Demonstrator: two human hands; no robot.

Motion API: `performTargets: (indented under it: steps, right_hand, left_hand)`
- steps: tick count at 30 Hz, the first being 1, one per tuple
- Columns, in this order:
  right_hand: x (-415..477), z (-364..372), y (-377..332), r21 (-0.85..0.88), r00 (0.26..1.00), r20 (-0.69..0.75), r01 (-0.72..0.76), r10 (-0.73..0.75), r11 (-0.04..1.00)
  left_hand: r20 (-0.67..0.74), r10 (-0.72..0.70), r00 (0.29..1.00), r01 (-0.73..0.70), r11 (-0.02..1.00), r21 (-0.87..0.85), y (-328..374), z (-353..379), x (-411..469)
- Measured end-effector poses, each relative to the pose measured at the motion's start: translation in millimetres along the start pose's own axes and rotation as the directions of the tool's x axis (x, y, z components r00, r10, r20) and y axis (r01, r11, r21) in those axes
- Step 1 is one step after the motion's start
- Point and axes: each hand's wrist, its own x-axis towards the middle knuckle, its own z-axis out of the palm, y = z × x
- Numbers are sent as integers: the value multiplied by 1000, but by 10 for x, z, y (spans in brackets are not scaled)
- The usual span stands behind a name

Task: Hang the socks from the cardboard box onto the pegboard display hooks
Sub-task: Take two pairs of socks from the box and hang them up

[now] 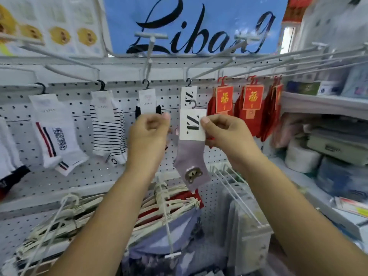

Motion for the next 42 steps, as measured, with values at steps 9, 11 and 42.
performTargets:
  steps: [9,11,42]
  right_hand:
    - [733,-330,-31,-143,997,-22,64,-68,988]
    - [884,-324,-42,-185,993,-11,115,-119,976]
    - [879,-468,72,-321,953,237,263,-191,910]
  left_hand:
    - [-285,310,907,-232,932,277,399,209,356]
    - [-280,310,909,-224,927,300,439,224,395]
    - [-125,234,964,-117,796,594,480,-15,-175]
